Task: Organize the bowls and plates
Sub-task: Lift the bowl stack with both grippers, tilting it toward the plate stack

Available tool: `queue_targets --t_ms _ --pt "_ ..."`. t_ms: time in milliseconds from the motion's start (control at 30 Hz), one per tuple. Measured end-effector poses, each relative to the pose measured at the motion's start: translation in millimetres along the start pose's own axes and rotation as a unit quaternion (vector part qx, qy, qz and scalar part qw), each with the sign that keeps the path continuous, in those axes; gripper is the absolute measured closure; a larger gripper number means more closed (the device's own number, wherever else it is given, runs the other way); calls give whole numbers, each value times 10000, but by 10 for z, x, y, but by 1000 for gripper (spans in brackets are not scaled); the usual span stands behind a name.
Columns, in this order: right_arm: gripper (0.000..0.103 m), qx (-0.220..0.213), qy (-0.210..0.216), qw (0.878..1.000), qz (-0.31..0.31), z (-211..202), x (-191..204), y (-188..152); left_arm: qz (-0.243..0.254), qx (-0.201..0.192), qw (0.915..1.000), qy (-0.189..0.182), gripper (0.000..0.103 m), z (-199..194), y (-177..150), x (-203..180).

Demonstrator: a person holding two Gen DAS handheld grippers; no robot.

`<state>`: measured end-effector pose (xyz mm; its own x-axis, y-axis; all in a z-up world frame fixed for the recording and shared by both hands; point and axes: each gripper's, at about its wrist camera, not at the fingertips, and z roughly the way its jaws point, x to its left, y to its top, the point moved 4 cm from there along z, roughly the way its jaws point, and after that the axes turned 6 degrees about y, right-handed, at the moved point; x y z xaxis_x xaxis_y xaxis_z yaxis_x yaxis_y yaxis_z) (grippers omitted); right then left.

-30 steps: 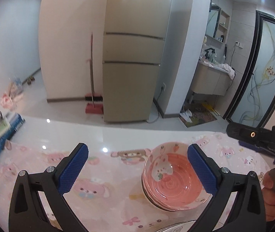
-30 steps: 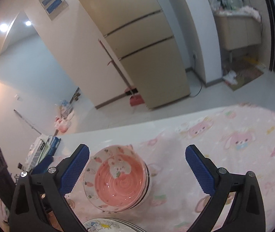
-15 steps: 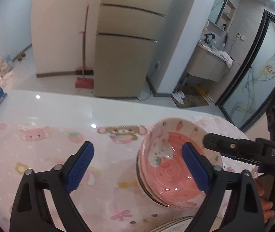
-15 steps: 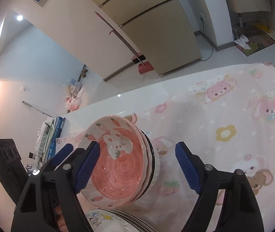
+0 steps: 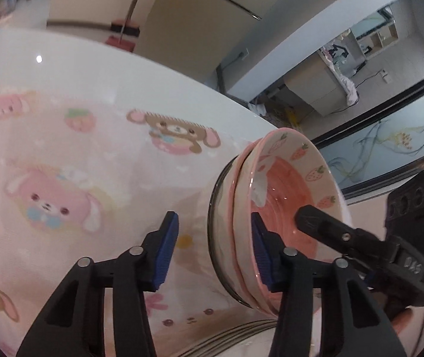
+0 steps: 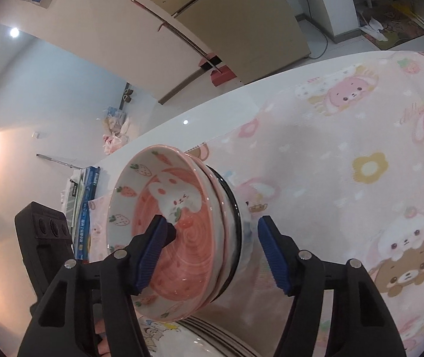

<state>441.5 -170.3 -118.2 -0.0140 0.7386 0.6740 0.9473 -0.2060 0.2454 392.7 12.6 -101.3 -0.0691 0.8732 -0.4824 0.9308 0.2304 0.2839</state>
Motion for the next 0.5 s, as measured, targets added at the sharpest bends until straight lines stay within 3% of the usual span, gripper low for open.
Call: queue_targets --t_ms 100,267,367,500 --pt "37 134 182 9994 274 61 -82 -12 -180 151 9994 -272 64 19 -4 20" --pt "62 230 126 9989 391 168 -147 -25 -215 158 9991 -332 64 -7 0 37" --pt "62 75 248 9961 844 162 -235 -35 -290 216 9985 -423 64 28 8 63" --pt "62 104 425 9960 780 208 -261 -12 -444 379 9965 -598 59 105 -25 59"
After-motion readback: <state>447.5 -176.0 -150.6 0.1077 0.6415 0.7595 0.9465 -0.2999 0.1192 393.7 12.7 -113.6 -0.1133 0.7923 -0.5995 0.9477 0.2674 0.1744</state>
